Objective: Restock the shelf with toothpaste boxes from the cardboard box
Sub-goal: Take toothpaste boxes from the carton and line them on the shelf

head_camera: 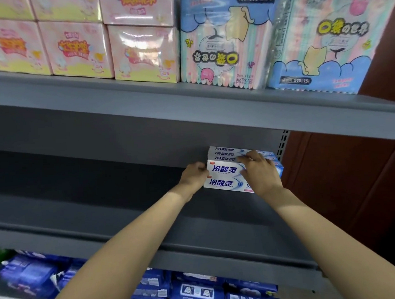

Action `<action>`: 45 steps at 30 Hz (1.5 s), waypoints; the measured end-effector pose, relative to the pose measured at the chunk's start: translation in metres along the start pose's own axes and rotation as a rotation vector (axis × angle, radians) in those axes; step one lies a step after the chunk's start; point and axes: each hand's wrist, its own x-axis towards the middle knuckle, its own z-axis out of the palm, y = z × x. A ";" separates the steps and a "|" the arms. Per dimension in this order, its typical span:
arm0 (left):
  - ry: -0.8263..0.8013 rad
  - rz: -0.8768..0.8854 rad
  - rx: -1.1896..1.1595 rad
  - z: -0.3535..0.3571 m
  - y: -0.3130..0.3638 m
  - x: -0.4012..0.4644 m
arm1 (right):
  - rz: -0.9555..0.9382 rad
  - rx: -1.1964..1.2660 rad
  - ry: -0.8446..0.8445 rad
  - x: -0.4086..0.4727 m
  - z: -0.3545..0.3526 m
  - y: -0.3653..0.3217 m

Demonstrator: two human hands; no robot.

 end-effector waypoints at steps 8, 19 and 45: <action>0.114 0.251 0.393 -0.052 -0.012 -0.037 | -0.045 0.398 0.063 -0.019 -0.010 -0.078; 0.407 0.327 0.844 -0.259 -0.138 -0.186 | -0.250 0.554 -0.004 -0.103 -0.019 -0.345; 0.303 -0.657 0.964 -0.802 -0.565 -0.439 | -0.746 0.600 -0.625 -0.271 0.097 -1.057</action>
